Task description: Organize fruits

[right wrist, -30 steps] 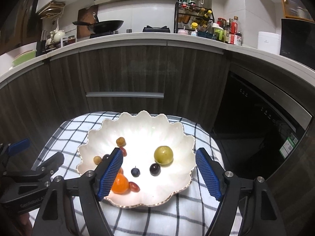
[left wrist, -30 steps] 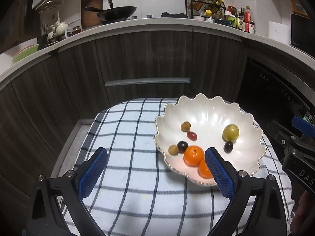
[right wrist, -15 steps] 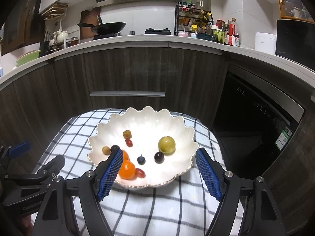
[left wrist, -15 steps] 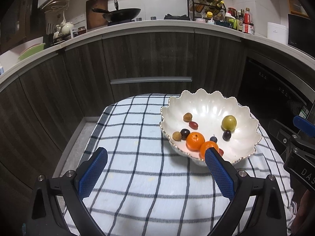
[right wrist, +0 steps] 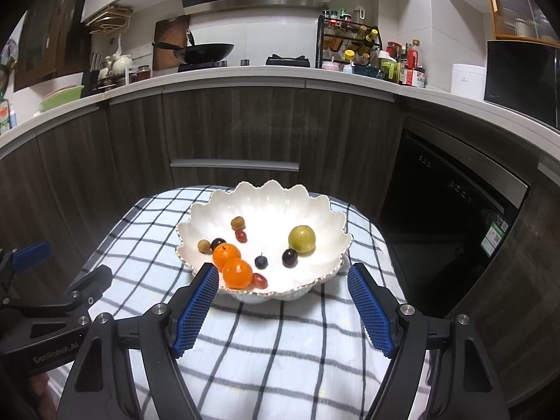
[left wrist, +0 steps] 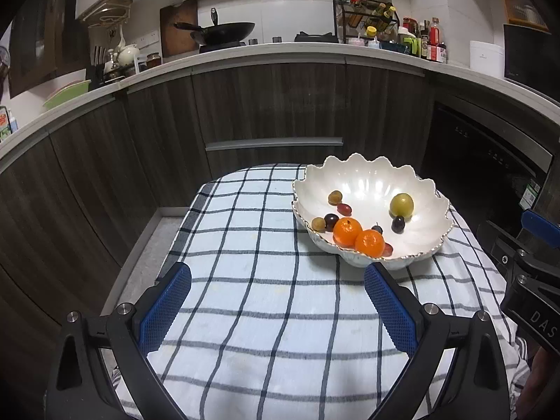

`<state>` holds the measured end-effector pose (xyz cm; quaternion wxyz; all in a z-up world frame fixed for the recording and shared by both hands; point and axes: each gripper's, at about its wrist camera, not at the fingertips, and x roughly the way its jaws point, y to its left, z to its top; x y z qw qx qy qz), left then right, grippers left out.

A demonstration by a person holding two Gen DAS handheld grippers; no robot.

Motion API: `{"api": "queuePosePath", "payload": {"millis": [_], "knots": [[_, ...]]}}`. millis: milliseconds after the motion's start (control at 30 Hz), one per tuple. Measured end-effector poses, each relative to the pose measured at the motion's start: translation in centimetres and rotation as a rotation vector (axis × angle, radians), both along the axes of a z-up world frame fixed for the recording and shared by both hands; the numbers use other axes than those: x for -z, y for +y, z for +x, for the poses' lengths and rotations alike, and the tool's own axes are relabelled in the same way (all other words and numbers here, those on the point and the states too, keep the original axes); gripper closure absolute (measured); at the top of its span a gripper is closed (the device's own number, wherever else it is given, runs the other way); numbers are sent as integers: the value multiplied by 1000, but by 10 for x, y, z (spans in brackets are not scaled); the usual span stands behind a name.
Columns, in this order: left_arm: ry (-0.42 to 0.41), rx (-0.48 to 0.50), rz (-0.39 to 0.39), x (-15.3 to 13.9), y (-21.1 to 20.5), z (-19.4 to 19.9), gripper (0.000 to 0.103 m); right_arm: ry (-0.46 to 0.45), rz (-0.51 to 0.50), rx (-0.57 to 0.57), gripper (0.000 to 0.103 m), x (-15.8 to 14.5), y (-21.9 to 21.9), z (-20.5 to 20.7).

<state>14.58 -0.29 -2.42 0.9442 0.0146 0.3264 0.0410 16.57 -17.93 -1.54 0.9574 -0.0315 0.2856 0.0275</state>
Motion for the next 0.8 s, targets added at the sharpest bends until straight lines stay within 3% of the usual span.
{"api": "queuePosePath", "payload": {"millis": [800], "knots": [[4, -5, -57, -2, 12, -70, 2, 3, 30, 81, 26, 0, -13, -76]]}}
